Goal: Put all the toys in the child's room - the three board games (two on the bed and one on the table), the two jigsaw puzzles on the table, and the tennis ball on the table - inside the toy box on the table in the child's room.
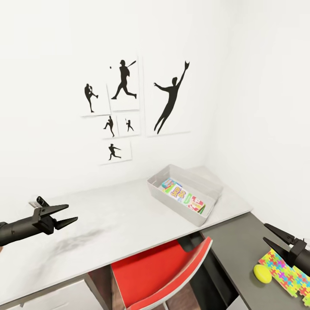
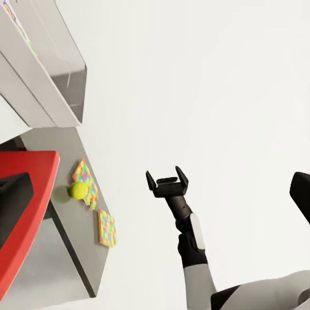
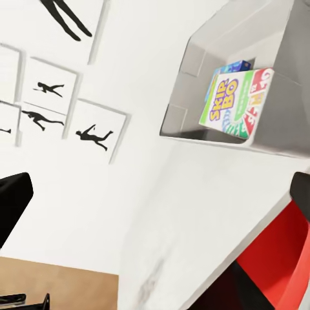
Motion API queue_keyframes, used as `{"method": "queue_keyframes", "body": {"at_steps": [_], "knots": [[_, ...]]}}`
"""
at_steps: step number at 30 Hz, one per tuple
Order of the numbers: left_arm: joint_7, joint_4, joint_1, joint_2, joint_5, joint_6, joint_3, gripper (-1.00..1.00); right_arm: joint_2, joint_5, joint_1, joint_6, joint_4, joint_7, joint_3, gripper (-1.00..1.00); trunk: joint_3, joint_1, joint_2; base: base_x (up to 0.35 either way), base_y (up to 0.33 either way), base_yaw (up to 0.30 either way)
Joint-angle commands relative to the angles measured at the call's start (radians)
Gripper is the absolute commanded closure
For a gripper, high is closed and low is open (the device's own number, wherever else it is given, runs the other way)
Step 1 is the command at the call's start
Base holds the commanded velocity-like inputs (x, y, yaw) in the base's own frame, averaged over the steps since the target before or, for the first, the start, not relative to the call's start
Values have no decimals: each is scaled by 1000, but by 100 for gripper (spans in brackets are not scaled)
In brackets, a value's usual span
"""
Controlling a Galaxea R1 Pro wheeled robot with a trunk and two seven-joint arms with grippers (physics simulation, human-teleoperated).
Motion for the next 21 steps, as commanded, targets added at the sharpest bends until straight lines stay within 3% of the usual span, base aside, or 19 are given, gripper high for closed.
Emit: {"method": "queue_keyframes", "body": {"at_steps": [1,21], "knots": [[-3,3,-3,1,4,4,-5,-100,0,6,0,3,0,7,-1,-100,0,1,-2,0,0,67],[-3,5,-3,0,4,4,-5,-100,-1,5,0,5,1,8,-1,-100,31,1,-2,0,0,79]]}}
